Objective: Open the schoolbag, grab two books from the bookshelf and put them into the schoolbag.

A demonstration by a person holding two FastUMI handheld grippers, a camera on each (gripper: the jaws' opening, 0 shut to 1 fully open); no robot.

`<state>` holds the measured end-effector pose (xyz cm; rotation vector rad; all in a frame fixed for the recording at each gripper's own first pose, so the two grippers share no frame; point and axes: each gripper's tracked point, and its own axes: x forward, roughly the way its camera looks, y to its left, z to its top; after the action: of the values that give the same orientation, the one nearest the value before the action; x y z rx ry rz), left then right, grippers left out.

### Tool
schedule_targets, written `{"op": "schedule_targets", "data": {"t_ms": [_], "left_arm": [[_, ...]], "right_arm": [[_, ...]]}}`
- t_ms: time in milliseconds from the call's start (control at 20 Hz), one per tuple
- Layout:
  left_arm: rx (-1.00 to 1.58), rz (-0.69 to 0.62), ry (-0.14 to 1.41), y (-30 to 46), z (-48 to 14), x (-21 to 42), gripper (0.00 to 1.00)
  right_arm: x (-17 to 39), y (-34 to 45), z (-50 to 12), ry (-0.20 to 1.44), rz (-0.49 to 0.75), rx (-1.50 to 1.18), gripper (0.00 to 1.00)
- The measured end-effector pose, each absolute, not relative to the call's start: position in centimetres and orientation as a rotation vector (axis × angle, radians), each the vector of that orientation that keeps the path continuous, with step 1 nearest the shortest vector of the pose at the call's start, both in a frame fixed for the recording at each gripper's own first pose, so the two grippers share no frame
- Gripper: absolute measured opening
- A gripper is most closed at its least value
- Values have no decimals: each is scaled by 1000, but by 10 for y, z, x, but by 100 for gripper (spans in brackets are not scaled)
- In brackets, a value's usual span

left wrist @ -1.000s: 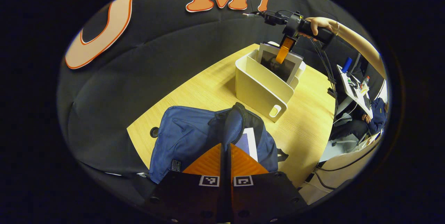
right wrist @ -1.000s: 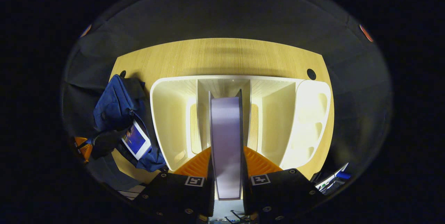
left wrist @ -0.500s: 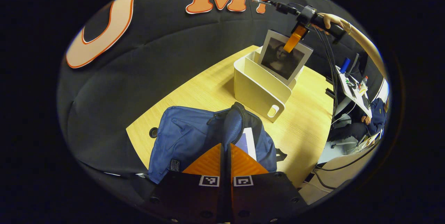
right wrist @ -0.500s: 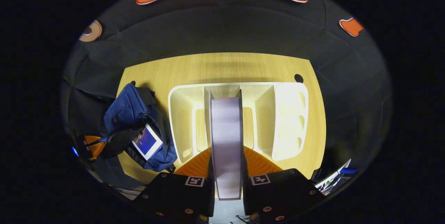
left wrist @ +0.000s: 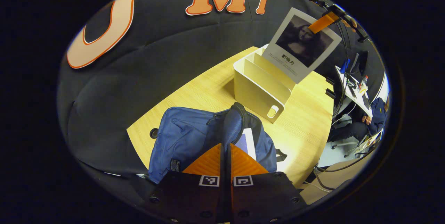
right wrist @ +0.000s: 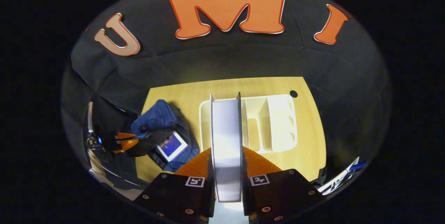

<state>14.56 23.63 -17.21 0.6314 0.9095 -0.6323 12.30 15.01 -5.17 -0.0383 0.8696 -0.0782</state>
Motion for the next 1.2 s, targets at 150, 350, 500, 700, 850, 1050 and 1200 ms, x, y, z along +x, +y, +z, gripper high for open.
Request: {"op": "schedule_targets", "data": {"t_ms": [150, 350, 500, 700, 850, 1050, 1200], "left_arm": [[661, -627, 896, 238, -165, 147, 1], [692, -642, 892, 235, -162, 144, 0], [704, -643, 887, 235, -160, 144, 1], [718, -645, 858, 231, -152, 141, 1], [736, -646, 859, 228, -149, 137, 1], [744, -658, 878, 219, -152, 127, 1], [748, -670, 875, 212, -150, 120, 1]], "right_arm": [[107, 177, -57, 826, -2, 63, 31], [93, 216, -96, 811, 107, 204, 30], [88, 237, -140, 829, 161, 376, 30], [102, 250, -204, 793, 165, 603, 30], [113, 259, -246, 754, 167, 733, 30], [128, 284, -281, 696, 192, 856, 30], [138, 300, -305, 679, 182, 865, 30]]}}
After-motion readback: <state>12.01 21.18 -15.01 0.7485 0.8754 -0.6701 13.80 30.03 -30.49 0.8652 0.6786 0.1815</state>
